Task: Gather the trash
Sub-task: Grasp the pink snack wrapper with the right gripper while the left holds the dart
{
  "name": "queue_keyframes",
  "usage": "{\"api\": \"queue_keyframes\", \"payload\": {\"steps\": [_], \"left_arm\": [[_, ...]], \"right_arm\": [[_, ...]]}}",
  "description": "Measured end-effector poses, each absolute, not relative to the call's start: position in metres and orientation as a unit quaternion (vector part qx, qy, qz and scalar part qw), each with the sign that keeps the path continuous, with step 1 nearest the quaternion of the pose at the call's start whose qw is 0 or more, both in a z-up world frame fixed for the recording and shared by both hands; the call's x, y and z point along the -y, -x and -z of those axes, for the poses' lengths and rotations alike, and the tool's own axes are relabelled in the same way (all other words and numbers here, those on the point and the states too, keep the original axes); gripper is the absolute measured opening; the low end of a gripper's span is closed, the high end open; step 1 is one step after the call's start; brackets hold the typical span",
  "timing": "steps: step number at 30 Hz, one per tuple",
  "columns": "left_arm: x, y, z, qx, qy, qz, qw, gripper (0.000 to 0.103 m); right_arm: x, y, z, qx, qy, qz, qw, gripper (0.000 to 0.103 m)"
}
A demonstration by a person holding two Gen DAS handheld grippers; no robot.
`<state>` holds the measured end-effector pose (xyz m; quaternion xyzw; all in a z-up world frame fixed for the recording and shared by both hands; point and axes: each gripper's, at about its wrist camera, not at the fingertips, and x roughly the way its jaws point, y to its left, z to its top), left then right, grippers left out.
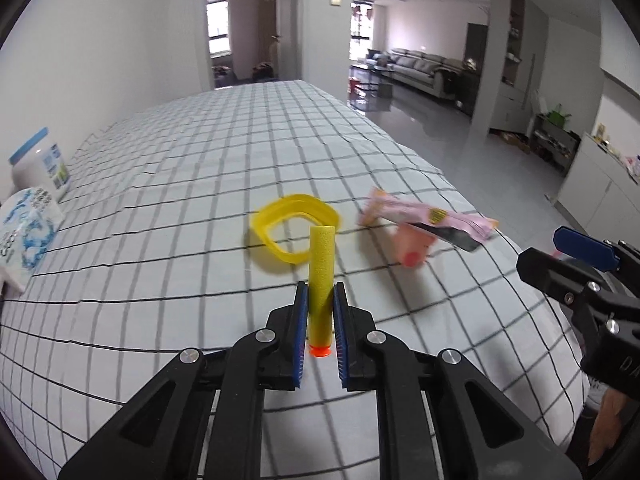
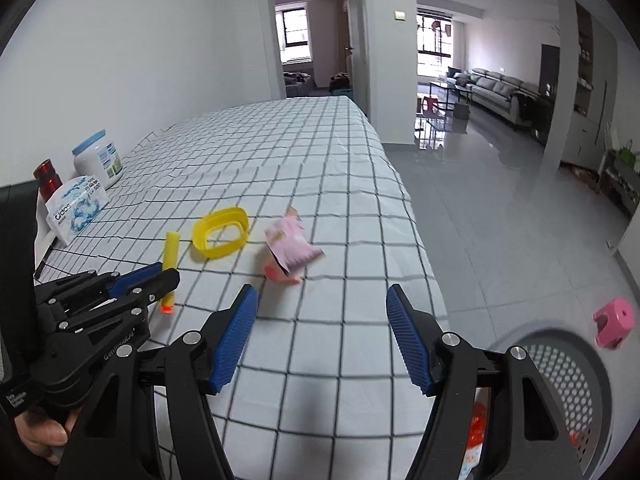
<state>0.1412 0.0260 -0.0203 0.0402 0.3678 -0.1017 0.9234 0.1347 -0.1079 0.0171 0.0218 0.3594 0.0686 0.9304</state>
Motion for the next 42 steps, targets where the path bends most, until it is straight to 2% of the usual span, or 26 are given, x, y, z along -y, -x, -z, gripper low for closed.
{"api": "queue_keyframes", "payload": {"steps": [19, 23, 26, 34, 42], "left_arm": [[-0.065, -0.16, 0.016, -0.374, 0.004, 0.063, 0.925, 0.013], [-0.066, -0.162, 0.017, -0.374, 0.004, 0.062, 0.925, 0.013], [-0.067, -0.162, 0.018, -0.374, 0.004, 0.062, 0.925, 0.013], [-0.068, -0.161, 0.018, -0.373, 0.004, 0.064, 0.926, 0.013], [-0.068, -0.159, 0.016, -0.372, 0.007, 0.068, 0.926, 0.013]], "right_arm": [[0.08, -0.206, 0.004, -0.408, 0.035, -0.081, 0.909, 0.063], [0.077, -0.208, 0.007, -0.412, 0.04, -0.083, 0.907, 0.057], [0.074, -0.21, 0.009, -0.417, 0.044, -0.083, 0.904, 0.046], [0.073, -0.207, 0.007, -0.414, 0.043, -0.089, 0.905, 0.029], [0.072, -0.198, 0.001, -0.405, 0.034, -0.093, 0.909, 0.027]]}}
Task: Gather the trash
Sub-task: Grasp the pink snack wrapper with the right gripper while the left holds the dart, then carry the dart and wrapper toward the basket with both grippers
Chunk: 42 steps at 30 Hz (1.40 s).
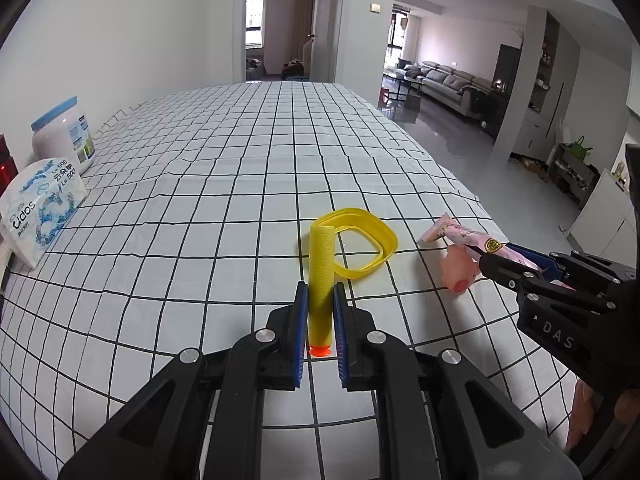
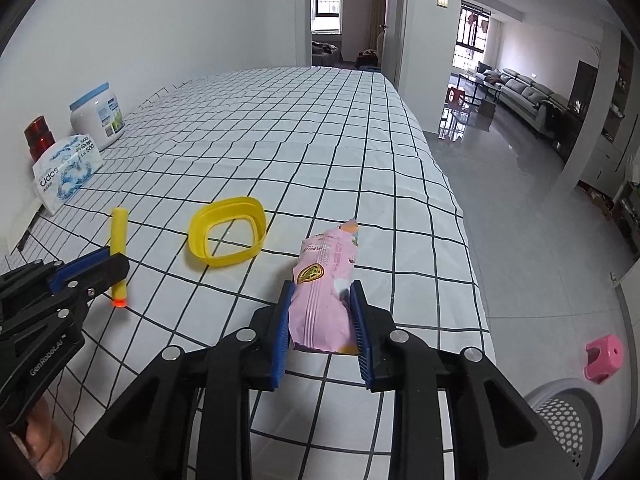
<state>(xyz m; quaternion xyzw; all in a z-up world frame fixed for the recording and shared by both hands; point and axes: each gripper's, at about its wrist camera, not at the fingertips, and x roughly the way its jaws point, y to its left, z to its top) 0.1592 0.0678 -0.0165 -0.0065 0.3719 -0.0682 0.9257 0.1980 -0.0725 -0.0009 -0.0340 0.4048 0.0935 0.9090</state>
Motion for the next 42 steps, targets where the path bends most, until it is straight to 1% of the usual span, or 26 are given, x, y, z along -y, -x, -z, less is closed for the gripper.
{"api": "queue_keyframes", "payload": {"steps": [12, 20, 29, 42], "left_arm": [[-0.064, -0.15, 0.009, -0.355, 0.002, 0.079, 0.931, 0.013], [-0.046, -0.132, -0.002, -0.349, -0.007, 0.098, 0.932, 0.013], [-0.005, -0.092, -0.006, -0.346, -0.016, 0.146, 0.927, 0.013], [0.08, -0.048, 0.007, -0.36, -0.039, 0.231, 0.903, 0.013]], "right_arm": [[0.091, -0.162, -0.013, -0.389, -0.008, -0.074, 0.918, 0.027], [0.11, -0.123, -0.023, -0.375, -0.036, -0.057, 0.925, 0.027], [0.148, -0.066, -0.023, -0.362, -0.063, -0.008, 0.93, 0.027], [0.226, 0.015, 0.006, -0.371, -0.107, 0.073, 0.92, 0.027]]}}
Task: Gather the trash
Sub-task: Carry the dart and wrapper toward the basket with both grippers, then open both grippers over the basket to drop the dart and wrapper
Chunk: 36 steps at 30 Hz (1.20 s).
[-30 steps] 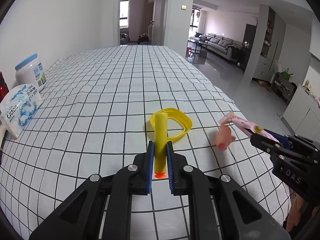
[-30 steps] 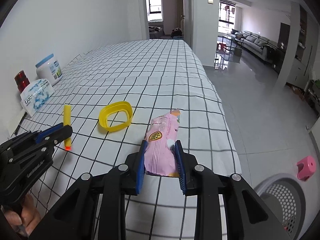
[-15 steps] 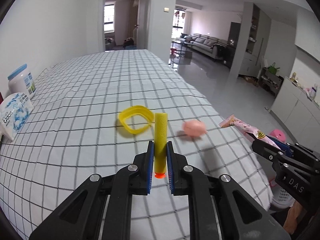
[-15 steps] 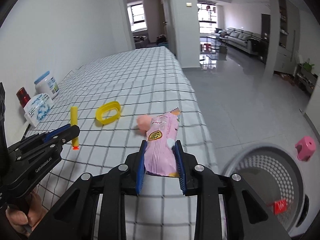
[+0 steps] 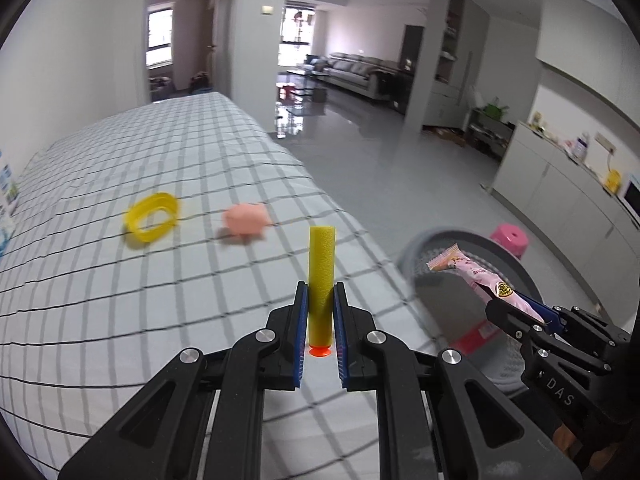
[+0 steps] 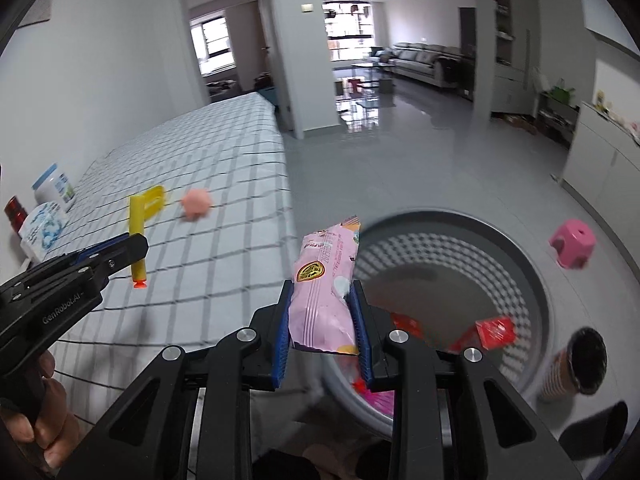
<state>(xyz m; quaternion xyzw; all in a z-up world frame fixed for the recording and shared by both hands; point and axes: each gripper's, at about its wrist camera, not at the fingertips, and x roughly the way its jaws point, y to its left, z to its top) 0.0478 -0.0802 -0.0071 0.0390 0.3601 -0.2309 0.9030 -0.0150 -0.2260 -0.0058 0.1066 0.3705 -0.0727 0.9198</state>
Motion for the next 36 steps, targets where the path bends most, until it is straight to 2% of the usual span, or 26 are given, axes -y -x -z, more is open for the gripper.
{"api": "queue_keyframes", "payload": {"steps": [20, 36], "left_arm": [[0.213, -0.031, 0.046, -0.405, -0.104, 0.319, 0.851, 0.013], [0.266, -0.039, 0.071, -0.438, -0.138, 0.328, 0.825, 0.013]], "right_arm": [[0.323, 0.051, 0.045, -0.386, -0.172, 0.131, 0.897, 0.027], [0.359, 0.049, 0.065, -0.4, -0.202, 0.127, 0.885, 0.027]]}}
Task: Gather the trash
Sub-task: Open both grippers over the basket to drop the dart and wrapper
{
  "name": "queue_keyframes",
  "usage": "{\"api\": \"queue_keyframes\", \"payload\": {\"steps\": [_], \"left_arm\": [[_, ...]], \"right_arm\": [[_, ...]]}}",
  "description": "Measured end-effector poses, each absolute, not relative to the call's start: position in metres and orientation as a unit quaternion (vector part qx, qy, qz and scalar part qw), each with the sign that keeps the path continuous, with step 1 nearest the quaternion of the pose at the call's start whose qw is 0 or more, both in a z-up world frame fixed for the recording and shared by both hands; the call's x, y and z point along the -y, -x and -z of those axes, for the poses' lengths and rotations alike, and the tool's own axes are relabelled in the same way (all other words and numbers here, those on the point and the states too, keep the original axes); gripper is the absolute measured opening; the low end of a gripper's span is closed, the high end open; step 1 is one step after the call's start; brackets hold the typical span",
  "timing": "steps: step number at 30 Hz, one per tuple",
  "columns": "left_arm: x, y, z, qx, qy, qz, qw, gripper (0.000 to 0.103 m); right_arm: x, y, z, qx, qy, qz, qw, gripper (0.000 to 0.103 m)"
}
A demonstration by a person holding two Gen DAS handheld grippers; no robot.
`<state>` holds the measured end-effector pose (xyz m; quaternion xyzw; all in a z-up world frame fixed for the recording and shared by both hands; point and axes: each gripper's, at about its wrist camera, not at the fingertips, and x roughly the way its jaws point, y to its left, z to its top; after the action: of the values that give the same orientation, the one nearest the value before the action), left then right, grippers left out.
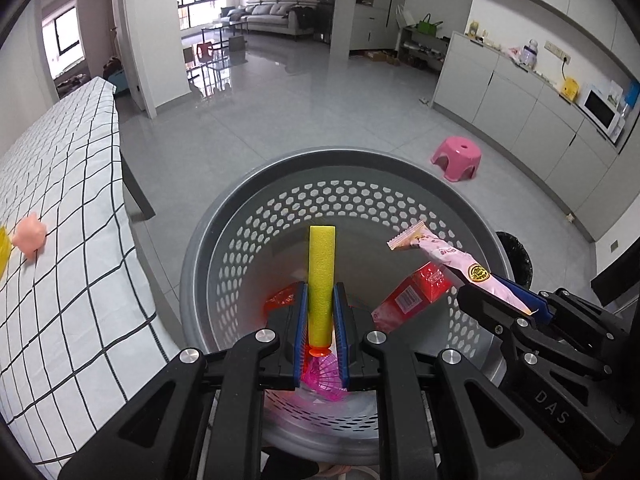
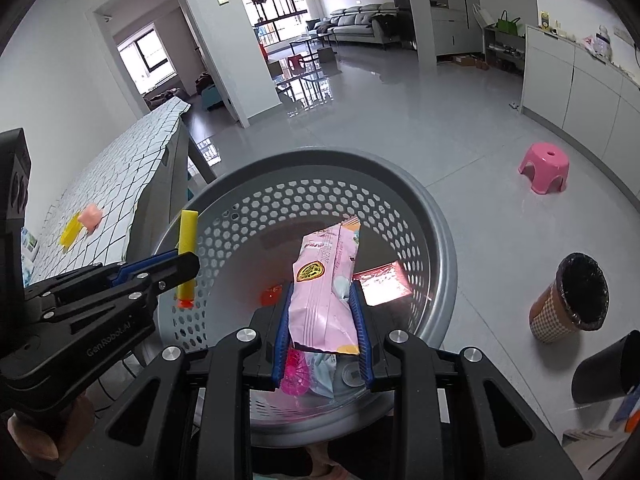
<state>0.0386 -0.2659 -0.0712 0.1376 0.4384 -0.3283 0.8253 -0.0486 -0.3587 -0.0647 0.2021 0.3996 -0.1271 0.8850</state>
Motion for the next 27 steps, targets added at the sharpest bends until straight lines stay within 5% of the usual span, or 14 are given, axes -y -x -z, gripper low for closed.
{"api": "queue_keyframes", "payload": {"steps": [6, 8, 11, 19, 27], "left_arm": [[0.266, -0.041, 0.071, -0.439, -0.137, 0.318, 0.829, 0.017], [0.264, -0.042, 0.07, -0.439, -0.134, 0.314, 0.831, 0.03], [0.26, -0.043, 0.068, -0.437, -0.129, 0.309, 0.835, 0.034], [0.251, -0.042, 0.062, -0.431, -0.119, 0.305, 0.841, 0.053], [0.242, -0.04, 0.057, -0.425, -0.111, 0.301, 0.846, 0.058]], "right_arm": [[0.363, 0.049, 0.065, -0.394, -0.206, 0.13, 0.886, 0.028], [0.362, 0.05, 0.064, -0.393, -0.202, 0.131, 0.887, 0.029], [0.362, 0.052, 0.061, -0.384, -0.205, 0.134, 0.89, 0.043], [0.362, 0.054, 0.056, -0.378, -0.211, 0.136, 0.891, 0.046], [0.355, 0.057, 0.048, -0.368, -0.207, 0.142, 0.895, 0.056]]}}
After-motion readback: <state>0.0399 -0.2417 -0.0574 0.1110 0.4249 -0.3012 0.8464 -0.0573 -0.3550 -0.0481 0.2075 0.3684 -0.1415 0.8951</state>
